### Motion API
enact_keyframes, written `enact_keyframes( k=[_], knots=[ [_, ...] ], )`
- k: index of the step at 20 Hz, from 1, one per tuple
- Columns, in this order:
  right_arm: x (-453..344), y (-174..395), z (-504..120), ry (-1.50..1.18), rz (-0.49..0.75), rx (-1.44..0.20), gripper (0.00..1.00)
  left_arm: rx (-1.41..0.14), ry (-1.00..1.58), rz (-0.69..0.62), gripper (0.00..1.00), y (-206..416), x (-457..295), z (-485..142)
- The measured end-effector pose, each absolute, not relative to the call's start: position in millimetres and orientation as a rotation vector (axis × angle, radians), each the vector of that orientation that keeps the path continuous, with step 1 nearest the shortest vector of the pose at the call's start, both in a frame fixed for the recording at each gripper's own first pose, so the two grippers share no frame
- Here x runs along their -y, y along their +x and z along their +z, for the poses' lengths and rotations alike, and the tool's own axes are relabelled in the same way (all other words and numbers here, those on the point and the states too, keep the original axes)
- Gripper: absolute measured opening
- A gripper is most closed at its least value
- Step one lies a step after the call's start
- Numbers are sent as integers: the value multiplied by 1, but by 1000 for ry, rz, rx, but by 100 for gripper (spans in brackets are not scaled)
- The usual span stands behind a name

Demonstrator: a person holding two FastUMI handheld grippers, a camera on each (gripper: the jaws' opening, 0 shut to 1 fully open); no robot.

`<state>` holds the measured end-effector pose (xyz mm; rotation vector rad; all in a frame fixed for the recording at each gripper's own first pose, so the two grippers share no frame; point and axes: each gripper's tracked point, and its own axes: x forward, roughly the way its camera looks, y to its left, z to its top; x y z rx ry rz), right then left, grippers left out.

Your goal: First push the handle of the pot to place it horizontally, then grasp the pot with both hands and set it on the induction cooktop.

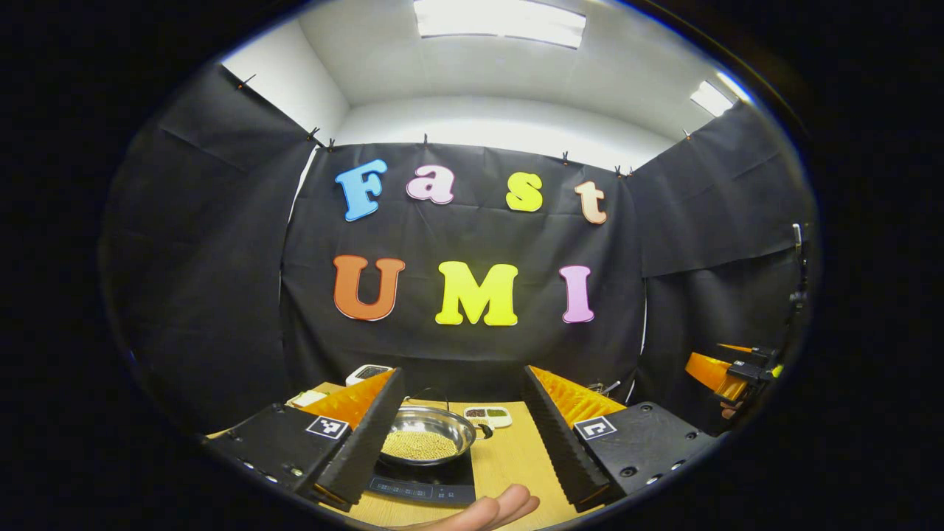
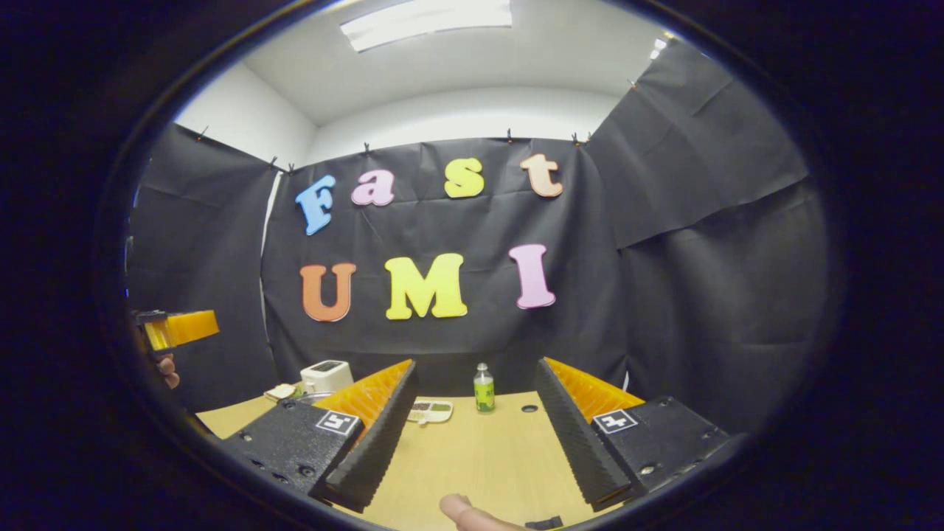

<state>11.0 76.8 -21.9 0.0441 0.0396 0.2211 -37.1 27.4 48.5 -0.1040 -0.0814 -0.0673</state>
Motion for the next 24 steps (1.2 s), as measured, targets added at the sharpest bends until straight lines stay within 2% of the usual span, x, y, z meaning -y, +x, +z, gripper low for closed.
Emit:
enact_keyframes(
  k=[2,4,11,12,14,24],
  knots=[
    [-79,10,-25,41,227,-36,100,78,-122,-74,95,-43,-21,39],
    [-84,7,-26,56,247,-35,96,60,-130,-80,95,-46,-19,32],
    [-95,-3,-18,61,280,-8,96,58,-102,-62,95,-46,-23,24],
    [-96,-2,-19,70,286,-13,100,56,-102,-60,95,-45,-25,23],
    [-96,0,-21,77,288,-18,96,57,-98,-50,95,-44,-29,22],
    [-93,4,-32,110,291,-36,96,52,-88,-33,95,-41,-31,16]
  ],
)
